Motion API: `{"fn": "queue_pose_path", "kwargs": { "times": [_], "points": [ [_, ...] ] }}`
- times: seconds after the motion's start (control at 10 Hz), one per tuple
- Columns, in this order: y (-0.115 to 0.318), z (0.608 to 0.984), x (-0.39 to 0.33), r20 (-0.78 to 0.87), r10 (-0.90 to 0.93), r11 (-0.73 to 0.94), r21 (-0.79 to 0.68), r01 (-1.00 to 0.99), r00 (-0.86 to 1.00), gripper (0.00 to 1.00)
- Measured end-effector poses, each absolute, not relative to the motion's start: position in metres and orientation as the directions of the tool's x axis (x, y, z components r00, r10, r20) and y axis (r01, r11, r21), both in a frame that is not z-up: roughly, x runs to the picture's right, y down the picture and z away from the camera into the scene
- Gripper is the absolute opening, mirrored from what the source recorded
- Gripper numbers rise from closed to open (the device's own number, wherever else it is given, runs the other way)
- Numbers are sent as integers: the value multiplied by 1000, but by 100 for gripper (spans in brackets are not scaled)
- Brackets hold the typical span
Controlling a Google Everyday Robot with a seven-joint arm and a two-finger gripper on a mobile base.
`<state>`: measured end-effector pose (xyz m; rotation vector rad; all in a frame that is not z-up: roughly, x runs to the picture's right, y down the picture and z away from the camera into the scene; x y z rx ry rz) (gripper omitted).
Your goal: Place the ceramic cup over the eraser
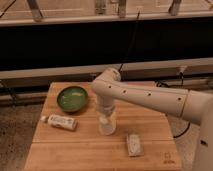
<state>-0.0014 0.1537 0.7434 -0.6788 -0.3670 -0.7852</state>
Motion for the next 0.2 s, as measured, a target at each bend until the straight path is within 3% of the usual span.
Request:
{"fn": "queue_pose_path", "kwargs": {
  "times": [0.2],
  "points": [
    [152, 743, 1, 535, -525, 516, -419, 747, 662, 80]
  ]
}}
